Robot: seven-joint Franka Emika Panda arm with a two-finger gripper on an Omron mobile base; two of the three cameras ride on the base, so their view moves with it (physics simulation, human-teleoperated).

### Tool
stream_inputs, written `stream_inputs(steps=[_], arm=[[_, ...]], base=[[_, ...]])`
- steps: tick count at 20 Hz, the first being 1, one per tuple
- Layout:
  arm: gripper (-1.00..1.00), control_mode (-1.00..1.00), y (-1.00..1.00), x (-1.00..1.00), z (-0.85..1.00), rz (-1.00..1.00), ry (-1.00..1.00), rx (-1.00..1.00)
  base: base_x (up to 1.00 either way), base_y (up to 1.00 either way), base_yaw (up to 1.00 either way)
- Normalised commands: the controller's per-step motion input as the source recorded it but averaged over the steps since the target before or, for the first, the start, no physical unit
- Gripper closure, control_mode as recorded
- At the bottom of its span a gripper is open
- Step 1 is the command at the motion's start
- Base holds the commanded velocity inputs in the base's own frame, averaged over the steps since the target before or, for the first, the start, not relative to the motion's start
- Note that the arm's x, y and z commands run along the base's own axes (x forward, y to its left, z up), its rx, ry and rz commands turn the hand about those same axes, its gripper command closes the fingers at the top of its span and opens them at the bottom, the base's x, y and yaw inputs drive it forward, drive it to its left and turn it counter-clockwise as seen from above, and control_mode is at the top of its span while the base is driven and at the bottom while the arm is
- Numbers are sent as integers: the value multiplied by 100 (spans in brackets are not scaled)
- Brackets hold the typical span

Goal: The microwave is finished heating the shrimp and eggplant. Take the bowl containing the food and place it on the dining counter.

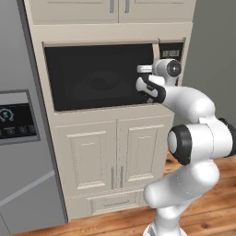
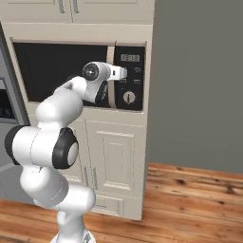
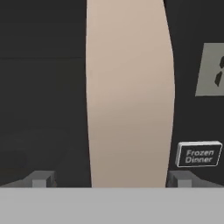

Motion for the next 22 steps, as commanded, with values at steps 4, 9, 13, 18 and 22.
stream_inputs(steps=[4,9,13,18,22], arm=[[-100,-100,0,75,-2,0,2,0],[-100,-100,0,63,0,0,1,0],[100,-100,0,15,0,0,0,0],[100,-100,0,0,0,0,0,0],[100,-100,0,0,0,0,0,0]], base=[[0,0,0],[0,0,0],[0,0,0],[0,0,0],[0,0,0]])
